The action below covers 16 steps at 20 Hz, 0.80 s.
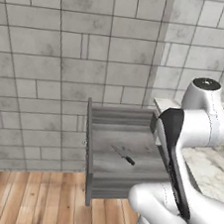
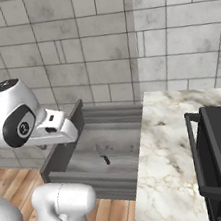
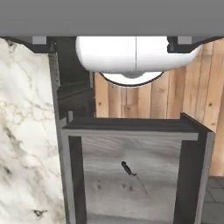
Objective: Pick up the metallic utensils from the counter and place them in the open drawer. Make sure not to pick up any wooden utensils.
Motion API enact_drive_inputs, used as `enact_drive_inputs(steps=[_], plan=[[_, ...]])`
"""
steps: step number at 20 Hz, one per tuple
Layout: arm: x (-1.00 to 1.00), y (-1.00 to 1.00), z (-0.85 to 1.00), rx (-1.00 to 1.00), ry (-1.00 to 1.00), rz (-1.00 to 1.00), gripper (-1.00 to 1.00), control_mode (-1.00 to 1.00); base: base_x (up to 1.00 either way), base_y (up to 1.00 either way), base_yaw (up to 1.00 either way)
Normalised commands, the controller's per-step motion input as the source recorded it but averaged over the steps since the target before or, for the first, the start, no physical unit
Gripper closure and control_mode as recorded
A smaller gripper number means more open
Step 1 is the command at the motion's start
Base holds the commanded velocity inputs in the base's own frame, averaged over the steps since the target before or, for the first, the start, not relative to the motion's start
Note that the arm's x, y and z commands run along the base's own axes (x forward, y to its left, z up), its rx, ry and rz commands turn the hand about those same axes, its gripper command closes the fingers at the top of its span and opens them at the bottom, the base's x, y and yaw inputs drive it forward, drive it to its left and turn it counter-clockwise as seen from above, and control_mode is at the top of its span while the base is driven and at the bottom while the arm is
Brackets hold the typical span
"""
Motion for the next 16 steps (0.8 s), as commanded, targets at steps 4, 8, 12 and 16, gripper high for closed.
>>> enact_drive_inputs(steps=[4, 8, 12, 16], plan=[[-0.70, -0.18, 0.00, 0.06, 0.01, -0.04, -1.00, -1.00, 0.00, 0.00, 0.00], [-0.06, 0.00, 0.00, 0.00, 0.00, 0.00, -1.00, -1.00, 0.00, 0.00, 0.00], [0.00, 0.00, 0.00, 0.00, 0.00, 0.00, -1.00, -1.00, 0.00, 0.00, 0.00], [-0.01, 0.00, 0.00, 0.00, 0.00, 0.00, -1.00, -1.00, 0.00, 0.00, 0.00]])
